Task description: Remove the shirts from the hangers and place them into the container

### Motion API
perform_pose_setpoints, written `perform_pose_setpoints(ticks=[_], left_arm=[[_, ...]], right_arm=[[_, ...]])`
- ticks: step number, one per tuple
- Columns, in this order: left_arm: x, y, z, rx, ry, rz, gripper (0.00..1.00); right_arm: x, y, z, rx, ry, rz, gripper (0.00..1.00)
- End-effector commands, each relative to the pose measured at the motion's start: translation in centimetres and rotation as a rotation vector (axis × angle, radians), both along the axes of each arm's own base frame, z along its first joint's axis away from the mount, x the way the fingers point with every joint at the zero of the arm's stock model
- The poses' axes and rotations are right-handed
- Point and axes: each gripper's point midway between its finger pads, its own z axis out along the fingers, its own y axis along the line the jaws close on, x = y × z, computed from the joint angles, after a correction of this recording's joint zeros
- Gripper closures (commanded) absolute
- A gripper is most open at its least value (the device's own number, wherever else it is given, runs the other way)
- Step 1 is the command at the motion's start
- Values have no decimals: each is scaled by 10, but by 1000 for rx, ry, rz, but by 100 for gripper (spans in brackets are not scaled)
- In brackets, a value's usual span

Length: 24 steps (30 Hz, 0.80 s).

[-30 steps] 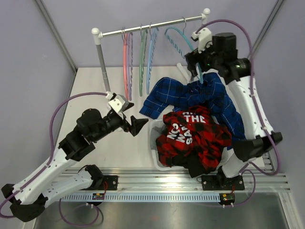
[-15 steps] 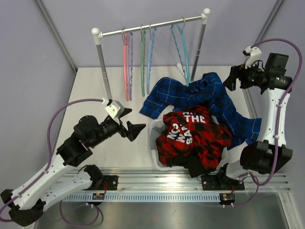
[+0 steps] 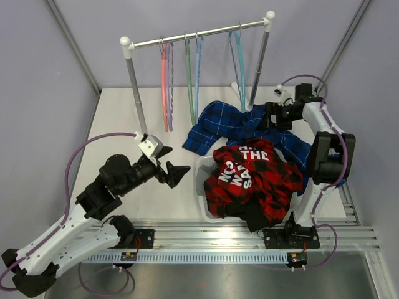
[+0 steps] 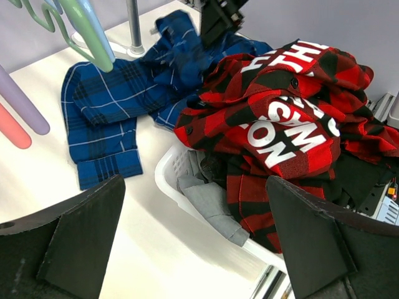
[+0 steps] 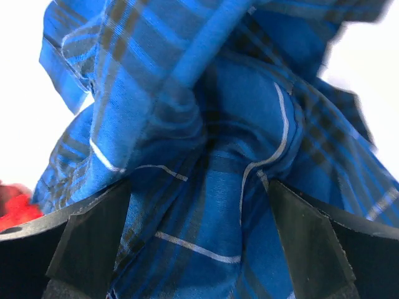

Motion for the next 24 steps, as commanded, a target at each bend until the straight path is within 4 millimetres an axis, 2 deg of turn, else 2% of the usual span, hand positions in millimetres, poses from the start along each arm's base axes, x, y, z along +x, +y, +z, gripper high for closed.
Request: perform_pose_setpoints(ticks=[1,3,5,9,12,13,15,16,17,19,20,22,23,24], left_arm=[[4,-1,15,-55,-29,15,1],[3,-1,12,-51,-24,14,1],[2,1,11,-49,-21,17,1],[1,6,9,-47,-29,30,1],[1,9,7,-38,-32,40,1],[1,10,7,-37,-36,43,1],[1,12,9,-35,-38,51,1],[1,13,10,-36,-44,52,1],[0,14,10,-33,-43,53,1],[0,16,12,-36,-49,59,1],[-1,17,11,-31,-46,59,1],[-2,19,10,-26,-46,65,1],[-2,21,9,-23,-47,71,1],[-2,22,9,-22,-48,71,1]], right_arm=[[30,4,-13,-182,-62,-32,1],[34,1,-36,-246,-27,-31,0],[39,-10,-54,-322,-17,-44,0],[32,-22,-78,-405,13,-29,4],[25,-29,-90,-444,44,-11,21],[24,-29,-90,-444,45,-2,38],[20,-25,-88,-424,59,12,61],[20,-20,-83,-395,55,17,69],[19,-18,-73,-382,41,17,84],[20,-13,-54,-346,5,16,100],[22,-15,-32,-337,-43,2,100],[28,-18,1,-315,-111,-19,100],[28,-27,26,-311,-158,-48,100],[29,-31,43,-305,-190,-66,100]])
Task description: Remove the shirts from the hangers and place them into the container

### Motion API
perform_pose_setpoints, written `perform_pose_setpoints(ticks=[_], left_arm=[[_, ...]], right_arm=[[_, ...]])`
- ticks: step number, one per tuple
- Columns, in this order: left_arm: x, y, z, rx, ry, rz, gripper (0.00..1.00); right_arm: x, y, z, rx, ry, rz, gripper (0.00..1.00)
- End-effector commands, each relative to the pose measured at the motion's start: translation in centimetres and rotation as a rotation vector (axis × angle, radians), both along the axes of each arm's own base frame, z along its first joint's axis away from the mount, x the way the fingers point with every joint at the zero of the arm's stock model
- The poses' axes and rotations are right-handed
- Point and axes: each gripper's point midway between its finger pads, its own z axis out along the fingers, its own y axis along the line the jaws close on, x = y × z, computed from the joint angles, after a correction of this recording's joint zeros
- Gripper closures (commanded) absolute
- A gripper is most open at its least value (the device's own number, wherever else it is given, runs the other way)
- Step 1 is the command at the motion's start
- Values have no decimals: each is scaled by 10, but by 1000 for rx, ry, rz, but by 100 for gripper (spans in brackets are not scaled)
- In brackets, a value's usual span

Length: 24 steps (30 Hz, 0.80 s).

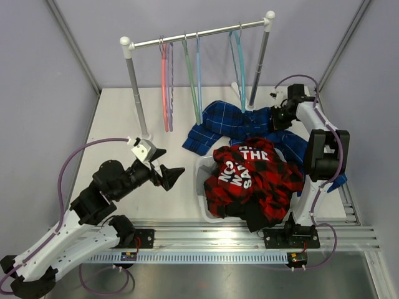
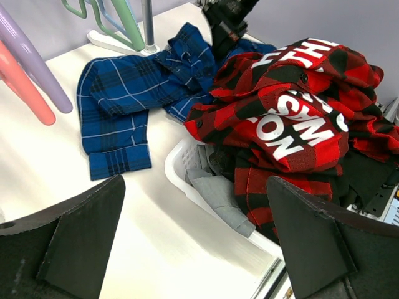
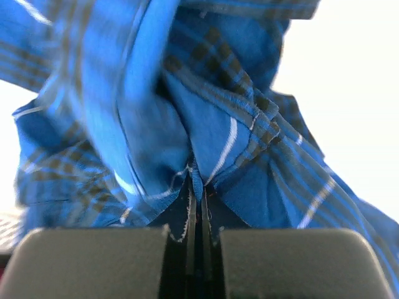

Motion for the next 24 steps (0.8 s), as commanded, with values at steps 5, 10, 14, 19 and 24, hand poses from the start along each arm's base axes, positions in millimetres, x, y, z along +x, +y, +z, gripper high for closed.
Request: perform_pose_setpoints(ticks=[5,10,14,19,24], left_arm=[[2,8,16,-25,-53,35,1],[1,10,20,-24,-67,36,1],[2,10,22,-24,-69,36,1],[-1,5,24,-37,-70,10,1],[-9,-9,46,-81,-129,-86,1]], right_arm=[[10,-43,212,42,-451,-88,100],[-8,-61,329,7,-719,-117,100],[-36,-50,427,14,-952,-112,100],[-82,-21,527,132,-1206,-63,100],[-130,12,598,290,-1415,34,100]])
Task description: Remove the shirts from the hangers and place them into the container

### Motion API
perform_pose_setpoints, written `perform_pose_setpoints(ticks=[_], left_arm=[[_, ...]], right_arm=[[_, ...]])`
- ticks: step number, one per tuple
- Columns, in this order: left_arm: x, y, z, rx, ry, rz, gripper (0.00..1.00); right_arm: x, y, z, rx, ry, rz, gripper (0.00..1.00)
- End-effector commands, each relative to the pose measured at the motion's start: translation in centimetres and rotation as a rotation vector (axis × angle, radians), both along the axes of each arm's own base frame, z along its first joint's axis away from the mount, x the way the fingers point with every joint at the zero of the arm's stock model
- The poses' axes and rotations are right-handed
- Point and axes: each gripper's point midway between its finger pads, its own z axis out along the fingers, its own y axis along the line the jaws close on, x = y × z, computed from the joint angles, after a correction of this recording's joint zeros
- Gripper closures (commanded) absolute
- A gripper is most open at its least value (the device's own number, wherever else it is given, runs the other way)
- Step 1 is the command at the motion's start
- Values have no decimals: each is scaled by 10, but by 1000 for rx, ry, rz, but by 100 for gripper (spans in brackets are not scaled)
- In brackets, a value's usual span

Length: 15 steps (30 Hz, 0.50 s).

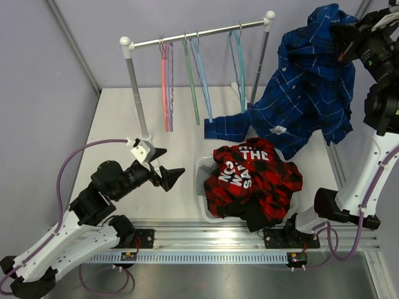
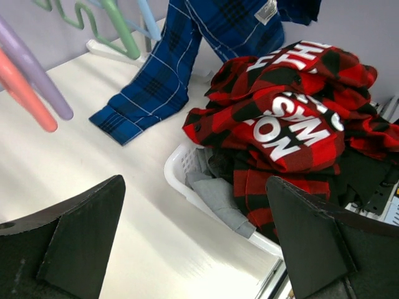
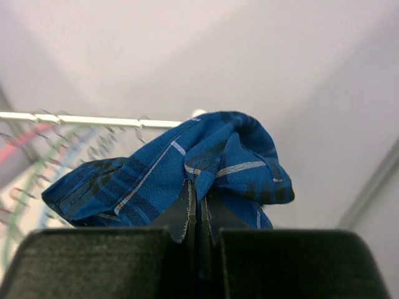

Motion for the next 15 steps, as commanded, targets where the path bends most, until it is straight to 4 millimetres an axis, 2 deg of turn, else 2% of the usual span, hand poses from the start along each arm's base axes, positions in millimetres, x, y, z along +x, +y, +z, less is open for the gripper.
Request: perform_pose_setpoints(ticks=[1,2,3,4,5,6,8,9,12,13,14,15], left_arm=[[-7,-12,55,-102,-138,-86,1],[-8,-14,63,-115,-160,-98,1],[-7,-22,66,-113,-168,-125,1],[-7,-26,74,-126,-186,-143,1],[-10,-32,97,-166,-235,-175,1],[-3,-42,99,-165,-228,-190,1],[-4,-55,132,-223,-286,-242,1],[6,-74,128,-219,-249,-272,1],[2,-105,160,-300,-302,-385,1],[3,-115,166,-307,-317,-404,1],[9,-139,159,-290,-301,-423,1],[10,-147,175,-290,-348,-425,1]], right_arm=[[-59,41,80,74,-236,185,100],[-57,43,88,88,-254,210,100],[-67,49,99,98,-288,240,100],[-87,60,113,129,-319,301,100],[-93,65,123,130,-358,340,100],[-103,71,127,178,-346,391,100],[-114,82,127,178,-336,469,100],[-116,84,126,200,-315,491,100],[-127,90,127,188,-319,517,100],[-131,92,127,187,-316,530,100],[-138,94,129,181,-324,540,100],[-143,97,130,190,-319,555,100]])
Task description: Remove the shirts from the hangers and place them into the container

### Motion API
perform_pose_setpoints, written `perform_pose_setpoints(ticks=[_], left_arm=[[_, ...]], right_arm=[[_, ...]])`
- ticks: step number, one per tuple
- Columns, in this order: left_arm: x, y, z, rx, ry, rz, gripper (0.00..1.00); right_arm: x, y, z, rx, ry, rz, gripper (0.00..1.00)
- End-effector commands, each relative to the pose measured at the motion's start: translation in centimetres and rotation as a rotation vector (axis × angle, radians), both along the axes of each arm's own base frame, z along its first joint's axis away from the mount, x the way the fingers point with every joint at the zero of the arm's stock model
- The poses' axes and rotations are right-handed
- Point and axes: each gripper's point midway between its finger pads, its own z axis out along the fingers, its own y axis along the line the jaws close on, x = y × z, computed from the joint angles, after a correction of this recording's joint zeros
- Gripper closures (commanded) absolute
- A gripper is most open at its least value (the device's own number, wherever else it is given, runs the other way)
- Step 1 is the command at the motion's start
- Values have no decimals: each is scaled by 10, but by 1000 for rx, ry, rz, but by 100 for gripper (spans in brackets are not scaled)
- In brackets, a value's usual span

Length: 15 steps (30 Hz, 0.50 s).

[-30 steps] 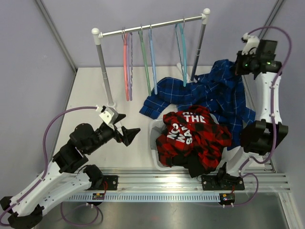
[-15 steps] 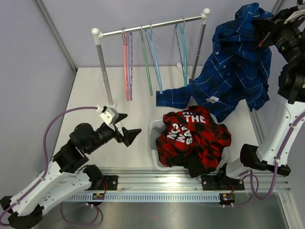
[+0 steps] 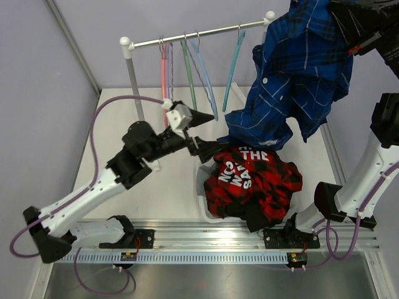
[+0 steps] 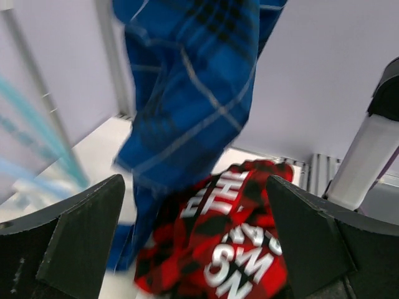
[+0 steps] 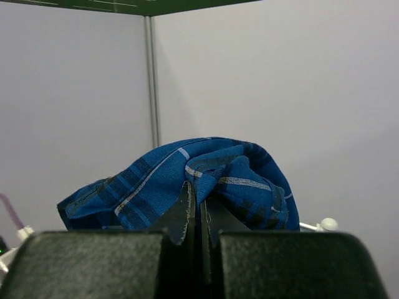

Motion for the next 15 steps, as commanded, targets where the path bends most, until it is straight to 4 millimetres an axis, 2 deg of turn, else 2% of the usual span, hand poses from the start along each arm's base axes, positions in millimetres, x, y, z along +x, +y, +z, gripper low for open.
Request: perform_pose_setpoints(ticks=[1,2,3,5,8,9,10,12,13,15], left_arm=[[-13,-39,61,-111,-165,-110,1],[-8,-63,46,-73,-150,-114,1],[-5,-68,61,-77,-207,-90,1],[7,-92,41,-5,-188,-52,1],[11,-109,38,22,-203,-55,1],[17,-121,24,55,-189,-58,1],[20,-125,24,65,-187,-60,1],[29,-138,6,108,-172,-53,2],[33,-142,1,119,-171,-47,4],[40,-145,3,117,-181,-22,17]], right_arm=[[-39,17,14,-6,-49,100,100],[-43,19,15,-10,-59,109,100],[-47,21,16,-6,-54,121,100],[-52,23,16,-14,-58,130,100],[-59,25,16,-21,-63,139,100],[-60,25,17,-17,-62,143,100],[-61,26,17,-18,-63,144,100],[-62,26,17,-19,-62,143,100],[-63,26,17,-19,-62,141,100],[-63,26,15,-20,-53,142,100]])
